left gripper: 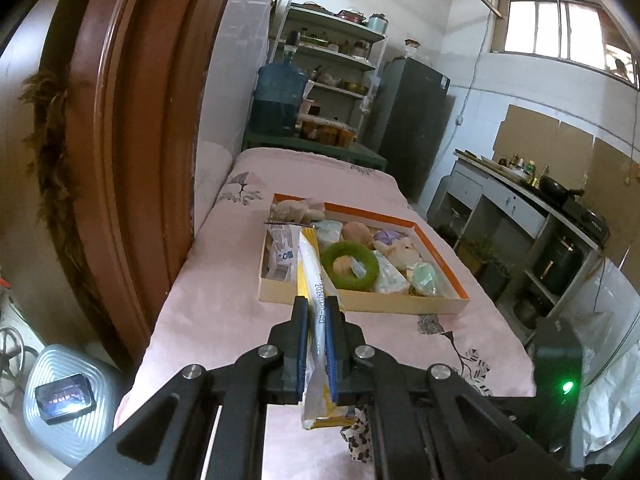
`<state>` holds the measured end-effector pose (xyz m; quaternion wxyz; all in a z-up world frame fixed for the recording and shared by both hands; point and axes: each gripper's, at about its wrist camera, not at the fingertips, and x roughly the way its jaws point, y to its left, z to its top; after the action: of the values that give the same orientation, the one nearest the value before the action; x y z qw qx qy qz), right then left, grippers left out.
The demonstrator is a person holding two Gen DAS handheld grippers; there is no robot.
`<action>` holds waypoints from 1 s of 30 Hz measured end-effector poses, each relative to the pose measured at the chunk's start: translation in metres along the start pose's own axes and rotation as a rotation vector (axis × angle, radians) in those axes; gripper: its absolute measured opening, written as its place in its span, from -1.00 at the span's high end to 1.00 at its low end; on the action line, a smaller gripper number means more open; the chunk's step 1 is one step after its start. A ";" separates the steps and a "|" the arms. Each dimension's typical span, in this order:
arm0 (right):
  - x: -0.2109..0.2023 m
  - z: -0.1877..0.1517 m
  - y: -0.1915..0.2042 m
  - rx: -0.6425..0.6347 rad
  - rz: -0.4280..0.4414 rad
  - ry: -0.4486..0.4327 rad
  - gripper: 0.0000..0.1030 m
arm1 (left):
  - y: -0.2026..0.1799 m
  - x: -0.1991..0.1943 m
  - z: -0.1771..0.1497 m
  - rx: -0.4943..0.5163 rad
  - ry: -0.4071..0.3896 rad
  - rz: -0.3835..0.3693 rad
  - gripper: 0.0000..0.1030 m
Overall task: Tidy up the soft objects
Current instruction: 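Carry the wipe pack and leopard scrunchie with both tools over the box lid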
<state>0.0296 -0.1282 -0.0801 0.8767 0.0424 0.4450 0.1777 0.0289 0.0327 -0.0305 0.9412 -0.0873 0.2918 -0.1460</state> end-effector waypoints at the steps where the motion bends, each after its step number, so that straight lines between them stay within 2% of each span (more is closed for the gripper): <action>1: -0.003 0.000 0.000 0.004 0.002 -0.004 0.76 | 0.000 0.002 0.000 -0.003 0.004 -0.002 0.85; 13: -0.043 0.022 -0.016 0.012 -0.046 -0.097 0.76 | -0.009 0.009 0.006 0.010 0.005 -0.026 0.85; 30: -0.078 0.061 -0.053 0.019 -0.148 -0.196 0.76 | -0.037 0.033 0.043 0.043 -0.010 -0.091 0.85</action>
<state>0.0501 -0.1993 0.0039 0.9262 0.0348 0.3608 0.1035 0.0715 -0.0094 -0.0036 0.9367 -0.0808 0.2795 -0.1946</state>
